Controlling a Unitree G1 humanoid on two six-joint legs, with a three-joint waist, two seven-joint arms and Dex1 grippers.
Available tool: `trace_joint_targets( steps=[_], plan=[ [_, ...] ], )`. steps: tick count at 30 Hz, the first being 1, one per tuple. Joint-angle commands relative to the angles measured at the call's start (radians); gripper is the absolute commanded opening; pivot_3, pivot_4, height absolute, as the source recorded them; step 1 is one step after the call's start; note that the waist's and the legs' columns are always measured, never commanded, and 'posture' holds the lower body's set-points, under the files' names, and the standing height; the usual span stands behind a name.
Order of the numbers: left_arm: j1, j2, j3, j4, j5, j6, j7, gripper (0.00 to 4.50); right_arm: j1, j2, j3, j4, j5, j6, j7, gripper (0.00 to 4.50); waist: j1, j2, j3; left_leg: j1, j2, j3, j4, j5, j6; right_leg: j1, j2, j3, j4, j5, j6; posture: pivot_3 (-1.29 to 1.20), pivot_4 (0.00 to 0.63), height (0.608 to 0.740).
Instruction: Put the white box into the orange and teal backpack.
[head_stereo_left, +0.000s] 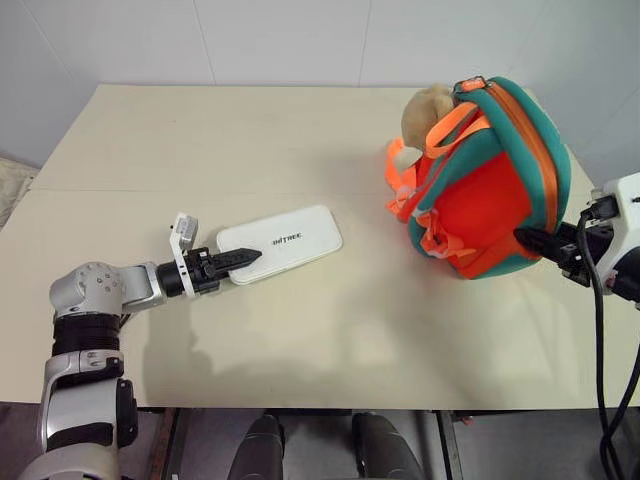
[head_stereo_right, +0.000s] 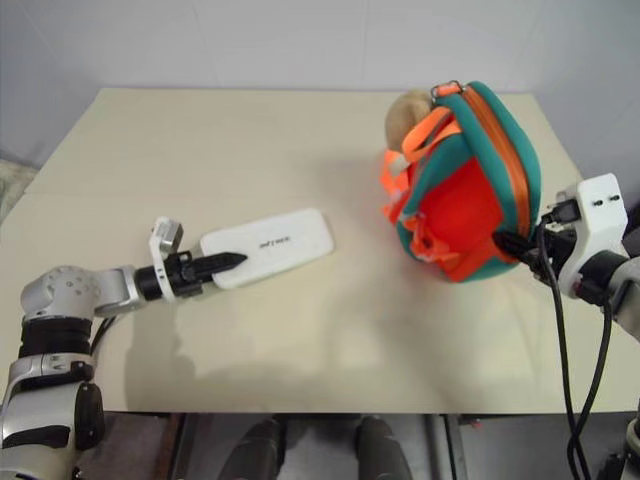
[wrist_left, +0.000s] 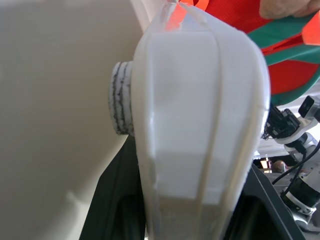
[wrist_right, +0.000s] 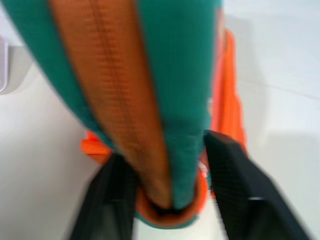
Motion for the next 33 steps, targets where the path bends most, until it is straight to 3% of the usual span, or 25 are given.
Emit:
trace_joint_targets(
  steps=[1, 5, 13, 16, 21, 27, 33],
  plan=[
    [0.003, -0.001, -0.012, -0.004, 0.027, 0.018, 0.007, 1.28, 0.022, -0.041, -0.006, 0.003, -0.020, -0.054, 0.004, 3.28, 0.000, 0.000, 0.000, 0.000, 0.000, 0.000, 0.000, 0.000, 0.000, 0.000, 0.000, 0.000, 0.000, 0.000, 0.000, 0.00, 0.150, 0.740],
    [0.011, 0.000, -0.005, -0.004, 0.029, 0.022, 0.009, 1.28, 0.058, -0.083, -0.052, -0.061, 0.039, -0.032, 0.051, 4.48, 0.001, 0.000, 0.000, 0.000, 0.000, 0.000, -0.001, 0.000, 0.000, 0.000, 0.000, 0.000, -0.001, 0.000, 0.000, 0.00, 0.150, 0.740],
    [-0.024, -0.023, -0.028, 0.057, 0.060, -0.017, -0.006, 1.28, 0.059, -0.094, -0.254, -0.191, 0.158, 0.074, 0.024, 4.48, 0.002, 0.000, 0.000, 0.000, 0.000, 0.000, -0.001, 0.000, 0.000, 0.000, 0.000, 0.000, -0.001, 0.000, 0.000, 0.00, 0.150, 0.740],
    [-0.056, -0.026, -0.055, 0.107, 0.089, -0.048, -0.034, 1.28, -0.048, -0.085, -0.356, -0.256, 0.356, 0.227, 0.004, 4.48, 0.001, 0.000, 0.000, 0.000, 0.000, 0.000, 0.001, 0.000, 0.000, 0.001, 0.000, 0.000, -0.001, 0.001, 0.000, 0.00, 0.150, 0.740],
    [-0.088, -0.024, -0.090, 0.159, 0.124, -0.080, -0.078, 1.28, -0.112, -0.061, -0.376, -0.325, 0.589, 0.352, -0.073, 4.48, 0.001, -0.001, 0.000, 0.001, 0.001, -0.001, 0.000, 0.001, 0.001, 0.004, 0.000, -0.002, -0.005, 0.000, -0.004, 0.00, 0.150, 0.740],
    [-0.078, -0.015, -0.084, 0.143, 0.127, -0.067, -0.095, 1.28, -0.116, 0.027, -0.232, -0.307, 0.797, 0.268, -0.308, 4.48, 0.001, -0.001, -0.001, 0.001, 0.000, -0.001, -0.002, 0.000, 0.002, 0.007, -0.001, -0.001, -0.013, 0.001, -0.005, 0.00, 0.150, 0.740],
    [-0.012, 0.008, -0.021, 0.051, 0.098, -0.014, -0.061, 1.28, -0.159, 0.083, 0.048, -0.193, 0.578, 0.130, -0.438, 4.48, -0.005, -0.001, -0.001, 0.001, 0.001, -0.001, -0.004, 0.000, 0.002, 0.005, -0.001, -0.001, -0.013, 0.003, -0.002, 0.00, 0.150, 0.740]
  ],
)
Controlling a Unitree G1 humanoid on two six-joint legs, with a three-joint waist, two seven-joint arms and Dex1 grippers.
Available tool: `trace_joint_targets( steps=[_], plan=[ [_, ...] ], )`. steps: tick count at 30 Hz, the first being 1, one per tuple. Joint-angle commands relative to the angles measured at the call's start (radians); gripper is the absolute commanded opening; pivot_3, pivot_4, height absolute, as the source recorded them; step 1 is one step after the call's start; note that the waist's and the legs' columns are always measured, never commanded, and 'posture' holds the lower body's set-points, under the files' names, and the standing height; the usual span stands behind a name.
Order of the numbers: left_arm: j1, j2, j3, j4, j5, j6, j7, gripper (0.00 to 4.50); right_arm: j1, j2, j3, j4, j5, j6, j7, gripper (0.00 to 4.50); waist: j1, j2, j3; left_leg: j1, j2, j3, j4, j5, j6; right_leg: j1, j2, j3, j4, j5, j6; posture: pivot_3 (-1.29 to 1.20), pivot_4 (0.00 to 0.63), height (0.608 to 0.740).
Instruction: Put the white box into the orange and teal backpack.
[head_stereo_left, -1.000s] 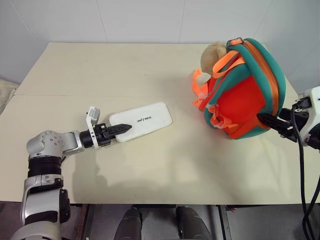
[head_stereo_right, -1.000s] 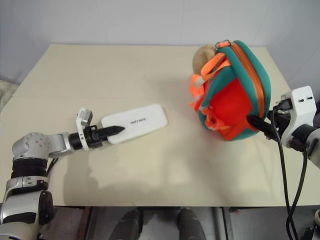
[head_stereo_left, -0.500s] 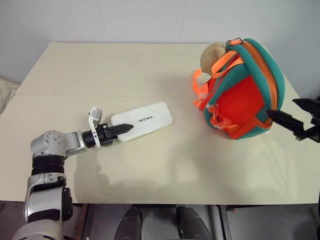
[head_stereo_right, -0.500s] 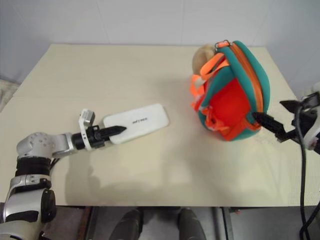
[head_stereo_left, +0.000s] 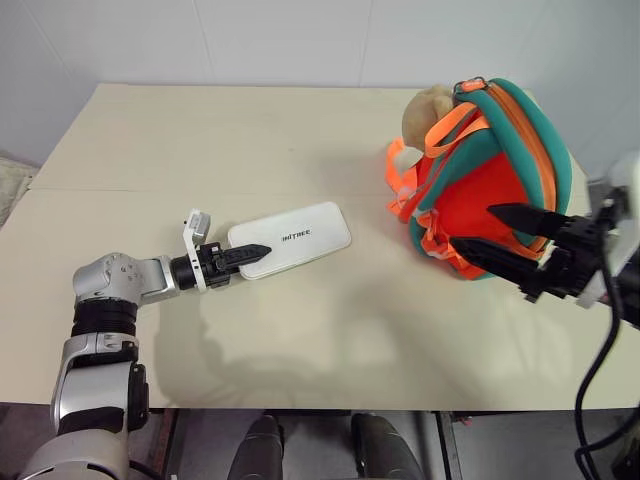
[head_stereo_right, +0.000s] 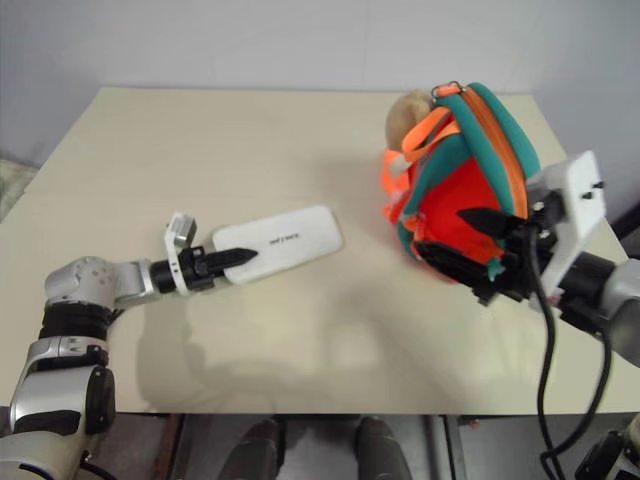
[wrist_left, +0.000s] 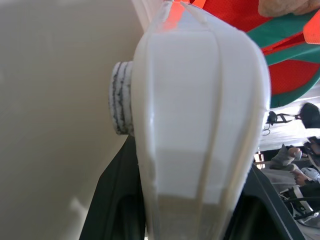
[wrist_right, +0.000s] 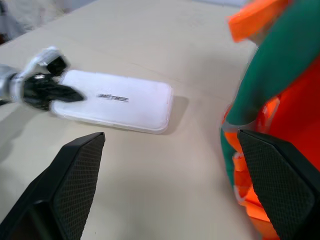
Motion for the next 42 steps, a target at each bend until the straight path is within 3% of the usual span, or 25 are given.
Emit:
trace_joint_targets(
  steps=[1, 6, 12, 17, 26, 30, 40, 42],
  plan=[
    [0.052, 0.027, 0.035, -0.070, 0.005, 0.047, 0.051, 1.28, -0.041, 0.012, 0.135, 0.073, -0.166, -0.120, -0.050, 4.48, -0.004, 0.000, 0.000, 0.000, 0.000, 0.001, 0.000, 0.000, 0.000, -0.001, 0.000, 0.001, 0.000, 0.000, 0.000, 0.00, 0.150, 0.740],
    [0.111, 0.028, 0.112, -0.156, -0.017, 0.093, 0.099, 1.28, -0.117, 0.063, 0.339, 0.237, -0.402, -0.298, -0.038, 4.48, -0.009, 0.000, 0.000, -0.003, 0.001, 0.001, -0.003, 0.000, 0.000, -0.008, 0.001, 0.001, 0.004, 0.000, 0.001, 0.00, 0.150, 0.740],
    [0.160, 0.015, 0.181, -0.243, -0.050, 0.140, 0.153, 1.28, -0.271, 0.192, 0.494, 0.501, -0.625, -0.525, 0.005, 4.48, -0.026, 0.000, 0.000, -0.003, 0.001, 0.001, -0.001, 0.000, -0.001, -0.008, 0.001, 0.001, 0.006, 0.001, 0.002, 0.00, 0.150, 0.740],
    [0.185, 0.013, 0.225, -0.283, -0.070, 0.158, 0.188, 1.28, -0.358, 0.285, 0.531, 0.653, -0.722, -0.641, 0.045, 4.48, -0.025, 0.000, 0.000, -0.002, 0.001, 0.001, -0.001, 0.001, -0.001, -0.008, 0.002, 0.001, 0.010, 0.001, 0.002, 0.00, 0.150, 0.740],
    [0.251, 0.015, 0.284, -0.350, -0.107, 0.167, 0.215, 1.28, -0.392, 0.419, 0.506, 0.735, -0.779, -0.728, 0.045, 4.48, -0.028, 0.000, 0.000, -0.002, 0.001, 0.001, -0.001, 0.001, -0.002, -0.008, 0.002, 0.002, 0.012, 0.000, 0.001, 0.00, 0.150, 0.740],
    [0.249, 0.009, 0.279, -0.353, -0.110, 0.154, 0.213, 1.28, -0.403, 0.461, 0.498, 0.790, -0.809, -0.811, 0.066, 3.60, -0.028, 0.000, 0.000, -0.001, 0.001, 0.001, -0.001, 0.002, -0.003, -0.008, 0.002, 0.002, 0.013, 0.001, 0.001, 0.00, 0.150, 0.740],
    [0.244, 0.077, 0.278, -0.376, -0.167, 0.095, 0.054, 1.28, -0.365, 0.465, 0.468, 0.713, -0.749, -0.790, 0.185, 0.20, -0.029, 0.000, 0.000, -0.001, 0.001, 0.001, -0.002, 0.002, -0.003, -0.009, 0.002, 0.002, 0.014, 0.000, 0.001, 0.00, 0.150, 0.740],
    [0.244, 0.105, 0.265, -0.367, -0.161, 0.086, 0.025, 1.28, -0.356, 0.452, 0.457, 0.687, -0.698, -0.748, 0.244, 0.01, -0.028, 0.000, 0.000, -0.001, 0.001, 0.001, -0.003, 0.002, -0.003, -0.009, 0.002, 0.002, 0.013, 0.000, 0.001, 0.00, 0.150, 0.740]
  ],
)
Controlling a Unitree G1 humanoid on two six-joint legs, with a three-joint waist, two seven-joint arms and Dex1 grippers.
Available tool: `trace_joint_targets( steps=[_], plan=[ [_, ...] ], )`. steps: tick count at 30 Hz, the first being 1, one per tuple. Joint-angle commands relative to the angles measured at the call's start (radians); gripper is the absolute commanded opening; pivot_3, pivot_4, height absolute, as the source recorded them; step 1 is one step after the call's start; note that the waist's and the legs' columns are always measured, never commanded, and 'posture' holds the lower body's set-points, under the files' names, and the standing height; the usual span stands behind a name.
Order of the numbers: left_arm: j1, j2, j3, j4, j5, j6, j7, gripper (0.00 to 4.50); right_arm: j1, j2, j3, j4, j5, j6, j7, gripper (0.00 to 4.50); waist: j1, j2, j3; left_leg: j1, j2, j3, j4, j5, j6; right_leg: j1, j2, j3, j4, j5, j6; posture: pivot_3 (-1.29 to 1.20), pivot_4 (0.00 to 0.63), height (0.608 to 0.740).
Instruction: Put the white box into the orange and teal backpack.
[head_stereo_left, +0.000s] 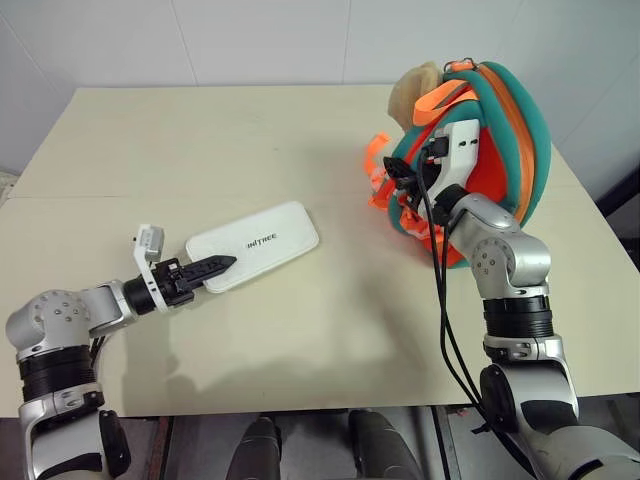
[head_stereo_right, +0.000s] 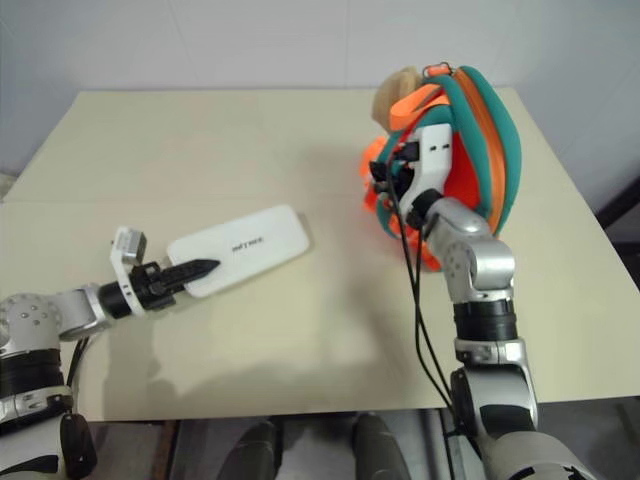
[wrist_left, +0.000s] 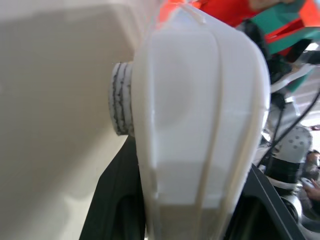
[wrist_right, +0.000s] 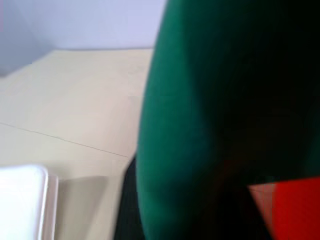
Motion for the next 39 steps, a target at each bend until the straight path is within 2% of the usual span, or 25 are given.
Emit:
trace_joint_targets(
  steps=[1, 4, 9, 15, 18, 21, 23, 27, 33, 39],
  plan=[
    [0.003, 0.055, 0.000, -0.024, -0.028, -0.031, -0.078, 1.28, 0.008, -0.031, -0.034, -0.089, 0.095, 0.064, 0.102, 0.01, 0.001, 0.000, 0.000, 0.000, 0.000, 0.000, 0.000, 0.000, 0.000, 0.000, 0.000, 0.000, 0.000, 0.000, 0.000, 0.00, 0.150, 0.740],
    [-0.012, 0.103, 0.001, 0.007, -0.015, -0.074, -0.126, 1.28, 0.004, -0.071, -0.042, -0.163, 0.202, 0.158, 0.208, 0.01, -0.001, 0.001, 0.000, -0.001, 0.000, 0.000, 0.000, 0.000, 0.000, -0.001, 0.000, 0.000, -0.001, 0.000, 0.000, 0.00, 0.150, 0.740],
    [-0.018, 0.188, 0.029, 0.070, -0.014, -0.121, -0.189, 1.28, -0.023, -0.171, -0.077, -0.286, 0.500, 0.407, 0.394, 0.01, -0.004, 0.001, 0.001, -0.001, 0.001, 0.000, -0.001, -0.001, 0.000, -0.002, 0.000, 0.000, -0.001, -0.001, -0.001, 0.00, 0.150, 0.740],
    [0.090, 0.251, 0.072, 0.067, -0.005, -0.186, -0.243, 1.28, -0.017, -0.296, -0.117, -0.352, 0.938, 0.706, 0.501, 0.01, -0.007, 0.001, 0.001, -0.002, 0.001, 0.000, -0.002, -0.002, 0.001, -0.002, 0.000, 0.000, -0.003, -0.003, -0.002, 0.00, 0.150, 0.740],
    [0.135, 0.252, 0.090, 0.029, -0.026, -0.188, -0.250, 1.28, -0.003, -0.353, -0.104, -0.342, 1.054, 0.765, 0.500, 0.01, 0.001, 0.001, 0.001, -0.003, 0.002, 0.000, -0.002, -0.004, 0.001, -0.003, 0.000, -0.001, -0.004, -0.005, -0.002, 0.00, 0.150, 0.740],
    [0.193, 0.237, 0.131, -0.035, -0.068, -0.184, -0.266, 1.28, 0.048, -0.468, -0.087, -0.349, 1.173, 0.859, 0.557, 0.01, 0.008, 0.001, 0.001, -0.006, 0.002, 0.000, -0.001, -0.004, 0.001, -0.004, -0.001, -0.001, -0.006, -0.005, -0.002, 0.00, 0.150, 0.740],
    [0.222, 0.228, 0.155, -0.079, -0.096, -0.179, -0.271, 1.28, 0.078, -0.519, -0.074, -0.358, 1.151, 0.873, 0.590, 0.01, 0.013, 0.001, 0.001, -0.010, 0.001, -0.001, 0.000, -0.004, 0.002, -0.005, -0.002, -0.003, -0.009, -0.005, -0.002, 0.00, 0.150, 0.740],
    [0.260, 0.202, 0.206, -0.184, -0.164, -0.190, -0.275, 1.28, 0.116, -0.584, -0.024, -0.358, 0.984, 0.823, 0.712, 0.01, 0.019, 0.001, 0.001, -0.012, 0.001, -0.001, 0.001, -0.005, 0.002, -0.006, -0.002, -0.003, -0.010, -0.004, -0.001, 0.00, 0.150, 0.740],
    [0.243, 0.196, 0.312, -0.316, -0.357, -0.145, -0.214, 1.28, 0.114, -0.600, 0.038, -0.334, 0.844, 0.755, 0.843, 0.01, 0.021, 0.001, 0.001, -0.012, 0.001, 0.000, 0.002, -0.005, 0.002, -0.006, -0.001, -0.003, -0.010, -0.004, 0.000, 0.00, 0.150, 0.740],
    [0.217, 0.223, 0.371, -0.345, -0.501, -0.145, -0.134, 1.28, 0.118, -0.598, 0.096, -0.310, 0.731, 0.702, 0.932, 0.01, 0.026, 0.001, 0.001, -0.012, 0.001, 0.000, 0.003, -0.005, 0.002, -0.006, -0.001, -0.003, -0.010, -0.003, 0.000, 0.00, 0.150, 0.740]
  ],
)
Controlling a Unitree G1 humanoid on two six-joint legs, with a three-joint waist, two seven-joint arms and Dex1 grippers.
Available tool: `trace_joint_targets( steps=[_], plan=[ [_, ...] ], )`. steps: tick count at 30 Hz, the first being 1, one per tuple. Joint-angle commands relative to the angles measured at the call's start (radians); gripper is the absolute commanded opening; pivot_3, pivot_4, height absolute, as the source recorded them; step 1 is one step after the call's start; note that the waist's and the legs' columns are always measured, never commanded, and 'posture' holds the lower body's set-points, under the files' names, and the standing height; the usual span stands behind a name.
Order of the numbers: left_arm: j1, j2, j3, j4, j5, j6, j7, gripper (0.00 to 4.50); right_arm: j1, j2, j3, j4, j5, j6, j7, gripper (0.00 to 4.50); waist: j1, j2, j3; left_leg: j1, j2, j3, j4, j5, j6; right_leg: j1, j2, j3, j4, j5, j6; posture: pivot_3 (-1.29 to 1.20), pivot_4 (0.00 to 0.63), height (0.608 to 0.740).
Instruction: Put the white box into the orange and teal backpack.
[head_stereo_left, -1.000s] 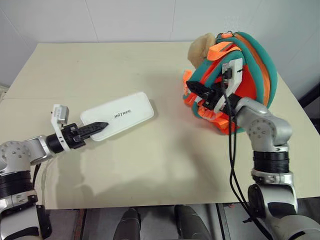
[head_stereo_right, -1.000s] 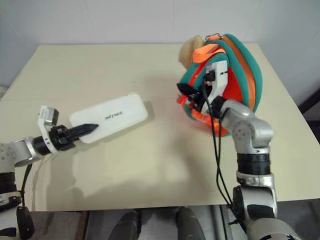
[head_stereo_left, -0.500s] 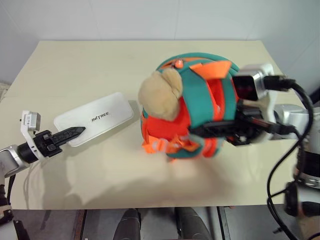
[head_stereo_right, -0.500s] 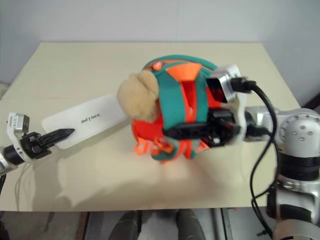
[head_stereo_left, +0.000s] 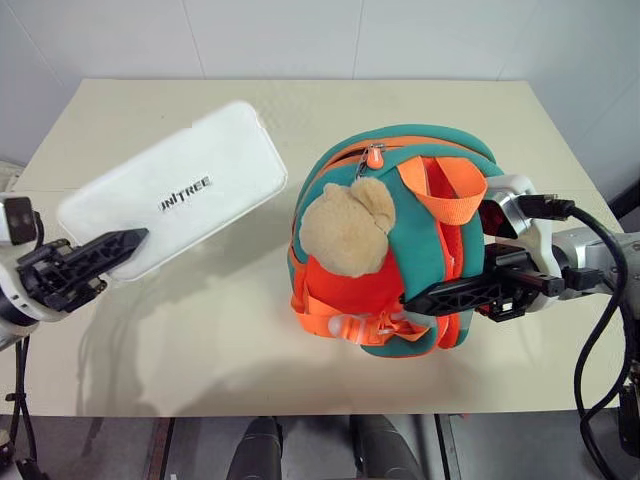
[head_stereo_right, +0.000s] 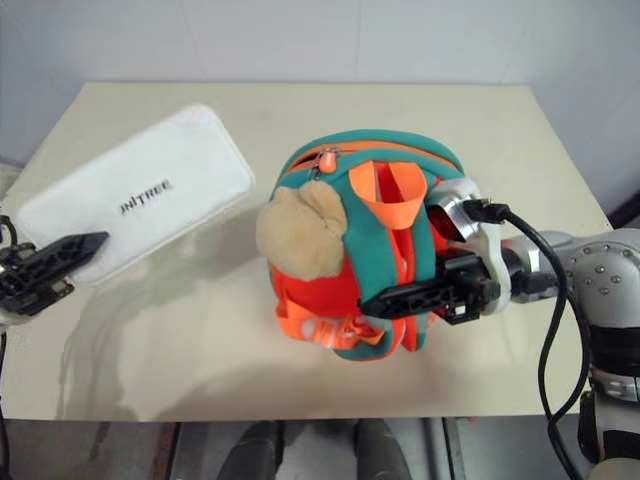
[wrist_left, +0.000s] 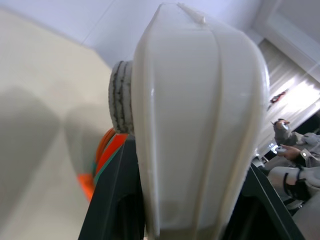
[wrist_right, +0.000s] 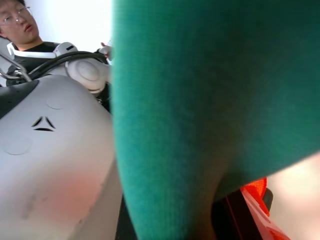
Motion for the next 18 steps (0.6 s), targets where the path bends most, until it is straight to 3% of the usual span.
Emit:
trace_joint_targets(
  steps=[1, 6, 18],
  plan=[
    [-0.030, 0.034, 0.064, -0.028, -0.140, 0.005, 0.053, 1.28, 0.007, -0.008, 0.017, -0.006, -0.040, -0.034, 0.051, 0.01, 0.000, 0.000, 0.000, 0.000, 0.000, 0.000, 0.000, 0.000, 0.000, 0.000, 0.000, 0.000, 0.000, 0.000, 0.000, 0.00, 0.150, 0.740],
    [-0.057, 0.046, -0.004, -0.034, -0.219, 0.010, 0.098, 1.28, 0.011, 0.015, 0.023, -0.017, -0.058, -0.045, 0.057, 0.01, 0.002, 0.000, 0.000, 0.000, 0.000, 0.000, 0.001, 0.000, 0.000, 0.000, 0.000, 0.000, 0.001, 0.000, 0.001, 0.00, 0.150, 0.740],
    [-0.180, 0.083, -0.344, 0.065, 0.122, -0.191, -0.156, 1.28, 0.054, 0.057, -0.048, -0.077, -0.006, -0.035, -0.030, 0.01, 0.002, 0.000, 0.000, 0.000, 0.000, 0.000, 0.001, 0.000, 0.000, 0.000, 0.001, 0.000, 0.001, 0.001, 0.000, 0.00, 0.150, 0.740]
  ],
)
